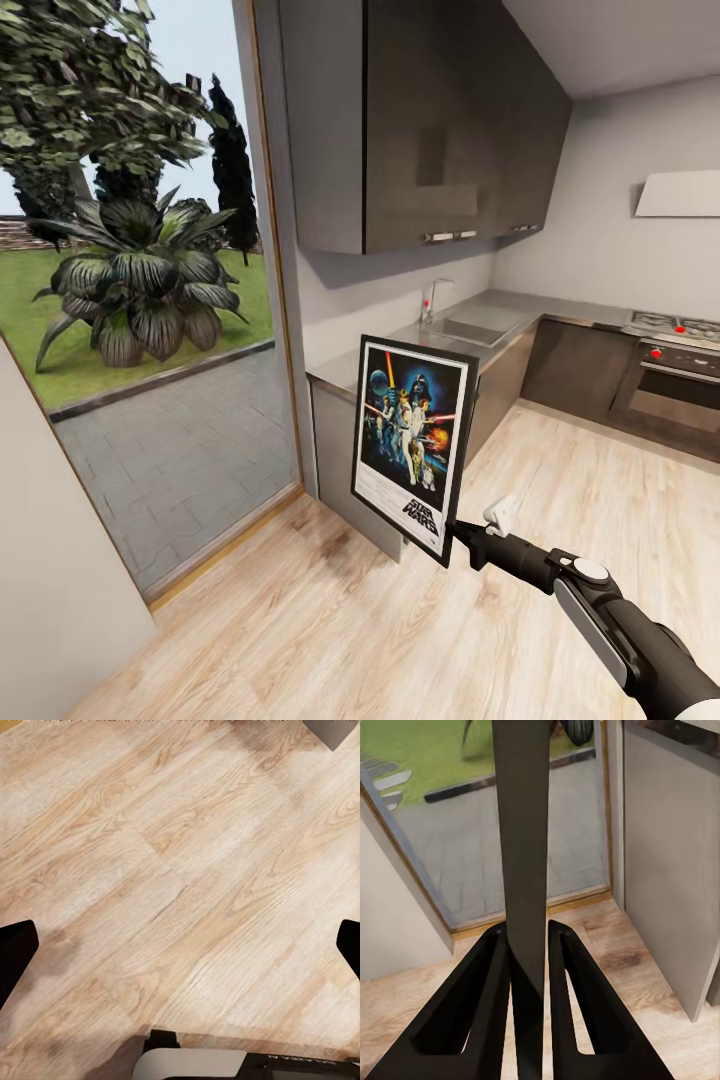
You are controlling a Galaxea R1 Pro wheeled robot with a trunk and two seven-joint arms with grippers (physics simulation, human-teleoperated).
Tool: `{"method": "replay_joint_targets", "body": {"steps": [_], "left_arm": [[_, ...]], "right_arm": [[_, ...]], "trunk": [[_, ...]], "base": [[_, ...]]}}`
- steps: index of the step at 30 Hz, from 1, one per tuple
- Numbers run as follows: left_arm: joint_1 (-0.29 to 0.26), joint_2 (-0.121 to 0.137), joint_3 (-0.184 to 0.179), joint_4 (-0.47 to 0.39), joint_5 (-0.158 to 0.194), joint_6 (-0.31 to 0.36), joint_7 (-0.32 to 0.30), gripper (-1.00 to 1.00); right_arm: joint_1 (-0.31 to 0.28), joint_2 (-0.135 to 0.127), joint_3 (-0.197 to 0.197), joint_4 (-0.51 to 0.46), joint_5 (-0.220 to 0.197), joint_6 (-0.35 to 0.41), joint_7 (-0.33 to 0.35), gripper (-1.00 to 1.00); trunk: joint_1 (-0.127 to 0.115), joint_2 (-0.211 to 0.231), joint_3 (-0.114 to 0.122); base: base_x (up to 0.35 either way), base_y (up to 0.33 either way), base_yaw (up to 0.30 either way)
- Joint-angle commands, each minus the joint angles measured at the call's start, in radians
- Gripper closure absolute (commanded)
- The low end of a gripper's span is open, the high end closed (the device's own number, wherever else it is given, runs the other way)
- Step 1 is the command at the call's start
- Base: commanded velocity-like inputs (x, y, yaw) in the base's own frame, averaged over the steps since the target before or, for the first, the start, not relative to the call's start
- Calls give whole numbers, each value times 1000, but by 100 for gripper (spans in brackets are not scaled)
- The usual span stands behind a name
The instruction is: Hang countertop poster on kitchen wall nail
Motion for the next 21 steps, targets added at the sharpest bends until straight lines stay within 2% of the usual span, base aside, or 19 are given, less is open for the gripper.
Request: {"method": "replay_joint_targets", "body": {"steps": [1, 10, 14, 21], "left_arm": [[0, 0, 2, -1, 6, 0, -6, -100], [0, 0, 3, -1, 6, -1, -6, -100], [0, 0, 3, -1, 6, -5, -6, -100], [0, -1, 2, -1, 6, -6, -6, -100]], "right_arm": [[-1, -1, 1, -1, -13, 10, 3, 100], [-1, -1, 1, -2, -13, 10, 4, 100], [-1, -1, 1, -2, -13, 10, 5, 100], [-1, -1, 2, -7, -12, 10, 3, 100]], "trunk": [[1, -2, -2], [1, -2, -2], [1, -2, -2], [1, -2, -2]], "base": [[0, 0, 0], [-28, 0, 0], [-257, 0, 67], [-294, 0, 231]]}}
